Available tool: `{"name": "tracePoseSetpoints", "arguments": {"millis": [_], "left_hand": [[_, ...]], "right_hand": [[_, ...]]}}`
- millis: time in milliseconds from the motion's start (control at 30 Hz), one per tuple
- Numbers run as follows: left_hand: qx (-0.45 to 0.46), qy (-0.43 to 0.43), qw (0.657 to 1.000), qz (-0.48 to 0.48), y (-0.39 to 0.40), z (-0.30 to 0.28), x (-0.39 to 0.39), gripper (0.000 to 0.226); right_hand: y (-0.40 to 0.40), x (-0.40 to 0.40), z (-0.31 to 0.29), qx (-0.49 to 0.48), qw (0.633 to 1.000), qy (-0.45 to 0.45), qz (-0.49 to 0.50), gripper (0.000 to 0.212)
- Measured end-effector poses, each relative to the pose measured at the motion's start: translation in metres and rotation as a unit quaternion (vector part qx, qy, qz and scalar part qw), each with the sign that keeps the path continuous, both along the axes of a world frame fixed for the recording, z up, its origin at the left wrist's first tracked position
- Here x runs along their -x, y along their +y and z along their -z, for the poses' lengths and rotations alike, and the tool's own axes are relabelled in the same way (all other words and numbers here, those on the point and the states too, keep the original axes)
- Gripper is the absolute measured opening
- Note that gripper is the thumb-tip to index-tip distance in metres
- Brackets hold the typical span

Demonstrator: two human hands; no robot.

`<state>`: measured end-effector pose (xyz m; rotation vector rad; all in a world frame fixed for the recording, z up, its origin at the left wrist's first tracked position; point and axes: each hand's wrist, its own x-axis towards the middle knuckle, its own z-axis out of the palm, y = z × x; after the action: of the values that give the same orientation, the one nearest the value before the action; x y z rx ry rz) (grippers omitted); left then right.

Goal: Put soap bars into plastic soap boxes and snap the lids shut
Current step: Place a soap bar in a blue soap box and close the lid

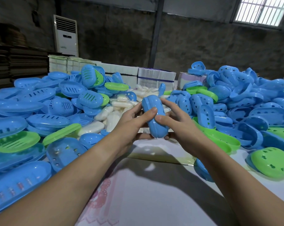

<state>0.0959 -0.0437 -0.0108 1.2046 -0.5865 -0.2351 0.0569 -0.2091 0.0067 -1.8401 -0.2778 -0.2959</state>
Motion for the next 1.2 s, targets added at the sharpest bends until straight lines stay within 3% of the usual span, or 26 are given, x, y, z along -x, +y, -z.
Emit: {"name": "tracePoseSetpoints", "arguments": {"millis": [333, 567, 800, 933, 1067, 1100, 1200], "left_hand": [[-0.013, -0.012, 1.000, 0.023, 0.002, -0.003, 0.000, 0.051], [-0.062, -0.005, 0.998, 0.031, 0.002, 0.000, -0.002, 0.037], [-0.031, 0.006, 0.999, 0.039, 0.003, -0.001, -0.003, 0.036], [0.004, 0.006, 0.999, 0.046, -0.002, -0.001, -0.003, 0.046], [-0.010, 0.025, 1.000, 0.001, -0.003, 0.002, -0.008, 0.083], [-0.021, 0.035, 0.999, -0.029, -0.003, 0.003, -0.009, 0.078], [-0.032, 0.047, 0.994, -0.095, -0.004, 0.005, -0.015, 0.032]], "right_hand": [[-0.003, 0.000, 0.002, 0.007, 0.999, -0.031, -0.007, 0.049], [-0.010, -0.002, 0.003, 0.053, 0.998, -0.009, -0.008, 0.052], [-0.006, -0.005, 0.008, 0.063, 0.997, -0.044, -0.006, 0.068], [-0.001, -0.003, 0.008, 0.098, 0.992, -0.076, 0.035, 0.077], [-0.013, -0.001, 0.000, 0.195, 0.965, -0.102, 0.146, 0.075], [-0.018, -0.001, -0.003, 0.224, 0.956, -0.089, 0.170, 0.074], [-0.040, 0.007, -0.016, 0.299, 0.926, -0.042, 0.226, 0.071]]}}
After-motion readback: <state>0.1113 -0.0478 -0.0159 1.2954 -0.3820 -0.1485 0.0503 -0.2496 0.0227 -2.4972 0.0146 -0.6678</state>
